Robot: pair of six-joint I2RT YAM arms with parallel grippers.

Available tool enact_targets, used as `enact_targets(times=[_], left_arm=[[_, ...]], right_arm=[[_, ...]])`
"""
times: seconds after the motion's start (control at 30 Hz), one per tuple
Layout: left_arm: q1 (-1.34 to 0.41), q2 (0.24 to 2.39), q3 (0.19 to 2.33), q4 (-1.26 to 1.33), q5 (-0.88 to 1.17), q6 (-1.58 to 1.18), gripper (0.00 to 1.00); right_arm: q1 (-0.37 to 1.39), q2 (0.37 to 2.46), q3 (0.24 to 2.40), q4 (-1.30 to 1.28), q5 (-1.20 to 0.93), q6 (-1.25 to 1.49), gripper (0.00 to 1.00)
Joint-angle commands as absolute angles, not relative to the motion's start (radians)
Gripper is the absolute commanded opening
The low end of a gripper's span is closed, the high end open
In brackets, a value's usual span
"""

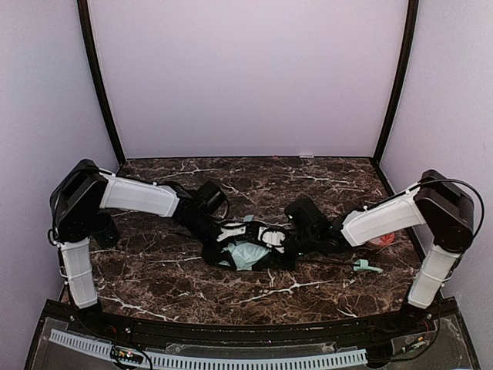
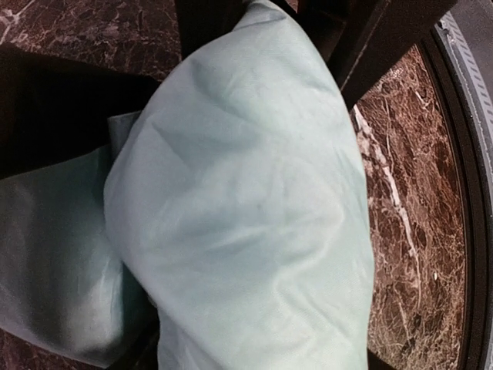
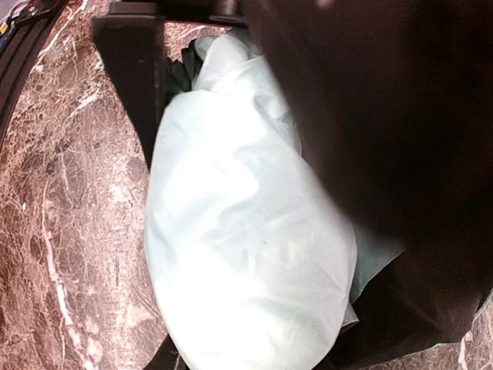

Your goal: Put away the umbrella

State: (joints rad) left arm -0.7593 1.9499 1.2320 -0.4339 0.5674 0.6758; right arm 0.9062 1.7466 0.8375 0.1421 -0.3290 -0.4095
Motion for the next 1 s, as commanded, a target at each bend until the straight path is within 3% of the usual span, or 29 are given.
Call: enact_targets(times=[0.0,0.1,0.17,0.3,0.47,0.73,0.8,0.97], left_arm=[[-0.745,1.784,1.069,-0.265,0.42,0.552,0.71],[-0.74,1.619,0.93,-0.066,0.395,0.547,0.85],[-0.739,1.512,0.845,0.052,0.386,0.534,0.88],[-0.741,1.412,0.741,0.173,0.421,0.501,0.84],[-0.749,1.443,0.754,0.139,0.414,0.487,0.78],[-0.772,1.503,0.826,0.176,0.394,0.56,0.85],[-0.782,1.553,0.875,0.181,0.403,0.572,0.79],[-0.826,1.662,0.97,0.174,0.459,0.598,0.49]], right_arm=[[0.86,1.752,0.809,0.147,-0.363,-0.342,0.16],[0.825,1.751,0.814,0.125,-0.43,-0.333,0.14],[0.8,1.757,0.821,0.112,-0.481,-0.319,0.13],[0.784,1.774,0.843,0.088,-0.523,-0.312,0.14],[0.782,1.8,0.864,0.073,-0.51,-0.308,0.14],[0.784,1.794,0.864,0.078,-0.498,-0.347,0.15],[0.785,1.788,0.866,0.077,-0.481,-0.362,0.16],[0.799,1.776,0.866,0.107,-0.449,-0.391,0.17]])
